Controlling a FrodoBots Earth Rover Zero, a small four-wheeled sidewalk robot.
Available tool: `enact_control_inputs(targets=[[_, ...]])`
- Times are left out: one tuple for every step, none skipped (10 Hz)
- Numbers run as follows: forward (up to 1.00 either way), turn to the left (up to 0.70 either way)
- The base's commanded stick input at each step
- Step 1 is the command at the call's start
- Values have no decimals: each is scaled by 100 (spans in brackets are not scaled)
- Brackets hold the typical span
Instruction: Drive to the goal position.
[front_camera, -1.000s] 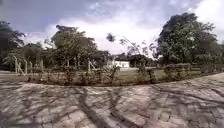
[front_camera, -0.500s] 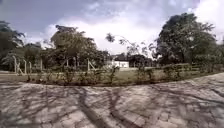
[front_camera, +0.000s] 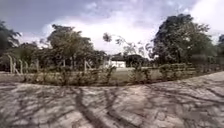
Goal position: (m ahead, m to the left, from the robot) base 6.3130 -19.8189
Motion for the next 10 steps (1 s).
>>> enact_control_inputs(targets=[[0, -70], [0, -70], [0, -70], [0, -70], [0, -70], [0, -70], [0, -70], [0, -70], [0, -70], [0, -70]])
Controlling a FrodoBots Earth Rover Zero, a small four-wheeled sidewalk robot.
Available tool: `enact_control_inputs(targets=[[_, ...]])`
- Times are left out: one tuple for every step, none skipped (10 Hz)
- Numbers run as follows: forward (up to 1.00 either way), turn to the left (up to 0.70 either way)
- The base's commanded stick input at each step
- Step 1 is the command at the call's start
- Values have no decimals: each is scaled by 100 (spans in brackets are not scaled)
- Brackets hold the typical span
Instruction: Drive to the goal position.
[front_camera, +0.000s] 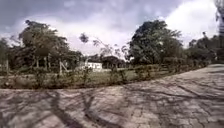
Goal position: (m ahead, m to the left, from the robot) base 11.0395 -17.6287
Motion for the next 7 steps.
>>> enact_control_inputs(targets=[[0, -70], [0, -70], [0, -70], [0, -70], [0, -70], [0, -70], [0, -70]])
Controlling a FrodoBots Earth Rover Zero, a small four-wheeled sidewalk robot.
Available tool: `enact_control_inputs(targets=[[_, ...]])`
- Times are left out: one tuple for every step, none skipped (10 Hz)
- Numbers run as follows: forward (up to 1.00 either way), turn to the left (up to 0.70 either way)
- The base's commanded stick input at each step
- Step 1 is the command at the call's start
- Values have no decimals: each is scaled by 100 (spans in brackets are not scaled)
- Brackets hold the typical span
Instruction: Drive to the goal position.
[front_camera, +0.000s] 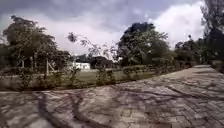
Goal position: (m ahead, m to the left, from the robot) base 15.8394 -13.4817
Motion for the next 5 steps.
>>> enact_control_inputs(targets=[[0, -70], [0, -70], [0, -70], [0, -70], [0, -70]])
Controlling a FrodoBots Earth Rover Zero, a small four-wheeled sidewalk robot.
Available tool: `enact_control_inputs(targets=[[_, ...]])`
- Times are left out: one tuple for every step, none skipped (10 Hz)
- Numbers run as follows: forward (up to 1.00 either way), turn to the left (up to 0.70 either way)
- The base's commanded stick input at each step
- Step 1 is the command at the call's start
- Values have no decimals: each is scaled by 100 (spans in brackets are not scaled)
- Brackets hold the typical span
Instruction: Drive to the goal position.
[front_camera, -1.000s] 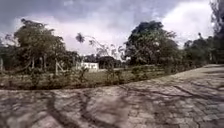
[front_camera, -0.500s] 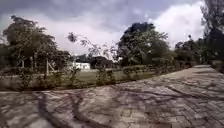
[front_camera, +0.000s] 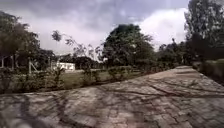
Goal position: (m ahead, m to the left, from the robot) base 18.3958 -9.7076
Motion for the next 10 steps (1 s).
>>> enact_control_inputs(targets=[[0, -70], [0, -70], [0, -70], [0, -70], [0, -70], [0, -70], [0, -70], [0, -70], [0, -70], [0, -70]])
